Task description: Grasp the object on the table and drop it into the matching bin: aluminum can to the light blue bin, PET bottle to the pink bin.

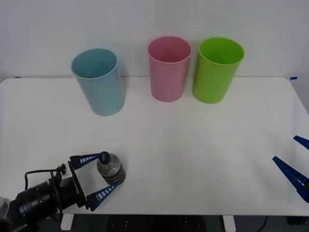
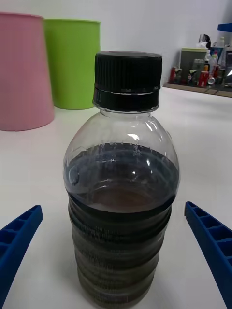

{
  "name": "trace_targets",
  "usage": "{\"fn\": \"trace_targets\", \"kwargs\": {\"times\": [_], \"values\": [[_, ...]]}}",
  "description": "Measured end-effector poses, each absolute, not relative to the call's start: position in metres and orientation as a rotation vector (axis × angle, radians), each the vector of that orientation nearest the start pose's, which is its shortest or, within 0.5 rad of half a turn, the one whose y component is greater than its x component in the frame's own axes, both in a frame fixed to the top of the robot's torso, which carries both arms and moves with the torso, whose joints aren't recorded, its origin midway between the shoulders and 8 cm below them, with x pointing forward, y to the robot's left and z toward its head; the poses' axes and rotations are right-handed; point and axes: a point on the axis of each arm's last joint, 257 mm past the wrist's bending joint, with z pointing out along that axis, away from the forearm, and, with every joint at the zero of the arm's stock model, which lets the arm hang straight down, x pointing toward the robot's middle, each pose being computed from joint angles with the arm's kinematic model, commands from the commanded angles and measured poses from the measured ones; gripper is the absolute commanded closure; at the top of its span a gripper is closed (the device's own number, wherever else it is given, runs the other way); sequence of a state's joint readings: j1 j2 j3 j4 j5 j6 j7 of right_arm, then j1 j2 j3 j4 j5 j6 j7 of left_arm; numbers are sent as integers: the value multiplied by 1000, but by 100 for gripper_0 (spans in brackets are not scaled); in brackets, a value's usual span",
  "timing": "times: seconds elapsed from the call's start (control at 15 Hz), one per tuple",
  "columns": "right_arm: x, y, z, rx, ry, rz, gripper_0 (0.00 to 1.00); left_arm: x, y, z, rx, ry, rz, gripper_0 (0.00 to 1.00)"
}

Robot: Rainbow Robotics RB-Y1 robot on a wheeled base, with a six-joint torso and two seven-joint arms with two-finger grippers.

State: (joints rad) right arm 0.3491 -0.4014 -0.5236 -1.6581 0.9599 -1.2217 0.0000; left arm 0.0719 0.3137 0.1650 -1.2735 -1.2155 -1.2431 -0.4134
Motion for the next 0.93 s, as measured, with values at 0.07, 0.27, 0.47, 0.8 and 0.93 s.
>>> {"fn": "trace_targets", "kwargs": {"times": [0.07, 0.27, 0.47, 0.8, 0.93], "values": [[342, -330, -169, -465, 1441, 567, 0, 380, 171, -306, 886, 1439, -646, 0], [342, -330, -169, -465, 1441, 567, 0, 383, 163, -305, 883, 1428, -655, 0], [342, -330, -169, -465, 1441, 567, 0, 385, 157, -306, 878, 1425, -655, 0], [342, -330, -169, -465, 1441, 567, 0, 386, 156, -306, 881, 1422, -652, 90], [342, -330, -169, -465, 1441, 567, 0, 386, 156, -305, 883, 1420, -650, 100]]}}
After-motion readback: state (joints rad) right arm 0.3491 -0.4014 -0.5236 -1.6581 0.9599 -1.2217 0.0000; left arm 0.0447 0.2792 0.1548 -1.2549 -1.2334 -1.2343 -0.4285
